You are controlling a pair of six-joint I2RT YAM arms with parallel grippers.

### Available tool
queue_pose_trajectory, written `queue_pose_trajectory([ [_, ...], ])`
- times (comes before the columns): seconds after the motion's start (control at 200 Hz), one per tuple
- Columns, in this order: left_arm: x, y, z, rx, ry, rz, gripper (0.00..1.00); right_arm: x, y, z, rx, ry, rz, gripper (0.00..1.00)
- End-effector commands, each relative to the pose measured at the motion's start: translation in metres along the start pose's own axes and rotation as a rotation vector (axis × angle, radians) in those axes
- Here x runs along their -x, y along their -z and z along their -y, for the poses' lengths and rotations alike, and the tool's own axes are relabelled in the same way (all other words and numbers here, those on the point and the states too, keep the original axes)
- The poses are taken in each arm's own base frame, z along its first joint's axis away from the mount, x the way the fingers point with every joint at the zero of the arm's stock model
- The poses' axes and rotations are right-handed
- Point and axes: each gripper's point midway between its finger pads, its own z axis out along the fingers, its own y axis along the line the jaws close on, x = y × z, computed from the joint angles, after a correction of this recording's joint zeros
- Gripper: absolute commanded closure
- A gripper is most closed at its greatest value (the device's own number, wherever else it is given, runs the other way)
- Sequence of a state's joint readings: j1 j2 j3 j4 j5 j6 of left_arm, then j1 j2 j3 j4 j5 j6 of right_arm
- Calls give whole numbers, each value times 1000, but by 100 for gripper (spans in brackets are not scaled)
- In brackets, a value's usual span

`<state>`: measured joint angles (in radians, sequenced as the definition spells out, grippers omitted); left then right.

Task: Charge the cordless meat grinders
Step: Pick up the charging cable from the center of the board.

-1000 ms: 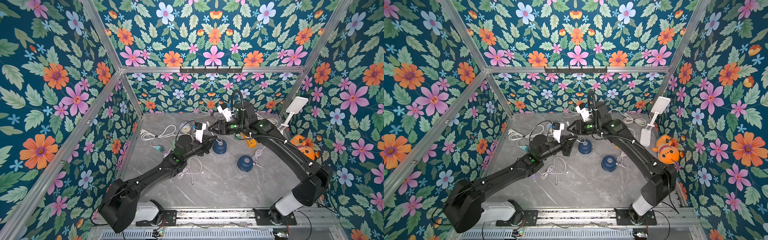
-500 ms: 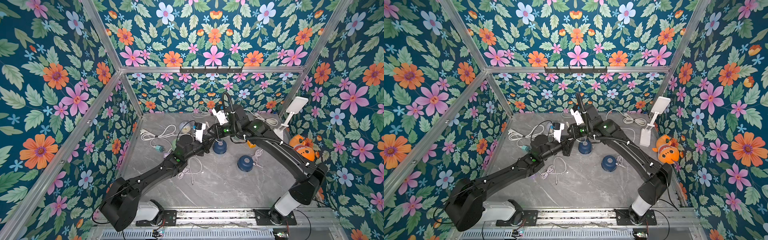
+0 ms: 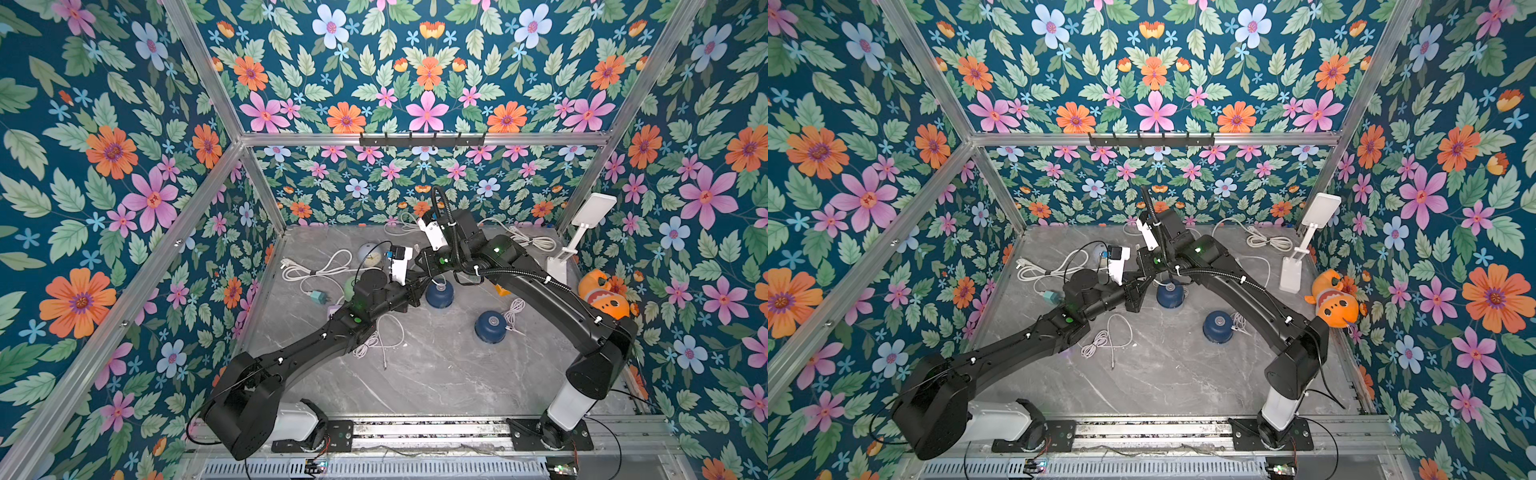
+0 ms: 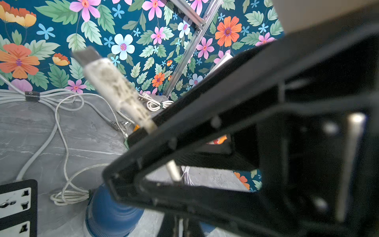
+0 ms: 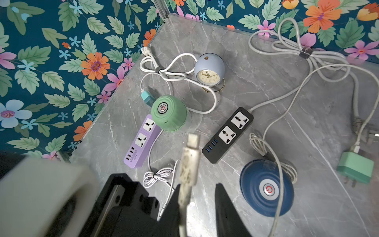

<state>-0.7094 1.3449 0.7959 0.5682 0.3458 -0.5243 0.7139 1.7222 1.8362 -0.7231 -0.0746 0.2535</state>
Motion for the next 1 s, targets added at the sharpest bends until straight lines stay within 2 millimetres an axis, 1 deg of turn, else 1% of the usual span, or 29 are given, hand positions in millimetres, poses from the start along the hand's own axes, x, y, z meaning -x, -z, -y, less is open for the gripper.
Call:
queue_pose_trajectory([
  [0.0,6,-2,7,-30,-6,22,100,4,1,4,-34,24,14,71],
  [0.28,5,-4,8,-35,-5,19,100,8,2,5,-52,39,18,72],
  [0.36,4,-4,9,-36,-4,16,100,7,1,6,-53,39,17,77],
  [0.46,5,-4,10,-37,-6,19,100,7,0,5,-49,39,15,86],
  [0.525,5,-3,9,-34,-5,21,100,8,2,5,-47,37,19,91],
  [0.655,6,-2,9,-29,-4,25,100,9,6,2,-32,36,31,100],
  [0.675,6,-2,9,-29,-4,24,100,9,7,1,-29,35,34,100],
  [0.72,6,-1,9,-28,-3,23,91,9,9,1,-27,36,39,100],
  [0.745,6,-1,8,-24,-1,23,84,9,11,0,-22,38,42,100],
  [0.77,6,0,8,-19,1,24,74,9,13,1,-20,38,44,100],
  [0.8,5,2,7,-14,2,22,64,9,14,1,-15,41,44,100],
  [0.855,4,6,4,11,9,18,53,7,19,3,3,48,40,100],
  [0.9,2,12,2,26,11,14,49,1,15,8,15,54,19,100],
  [0.91,2,14,2,28,11,15,48,4,26,6,27,58,36,100],
  [0.92,2,16,1,32,13,15,48,4,30,6,32,62,40,100],
  [0.995,0,30,-3,55,42,1,48,-5,37,11,62,93,22,100],
])
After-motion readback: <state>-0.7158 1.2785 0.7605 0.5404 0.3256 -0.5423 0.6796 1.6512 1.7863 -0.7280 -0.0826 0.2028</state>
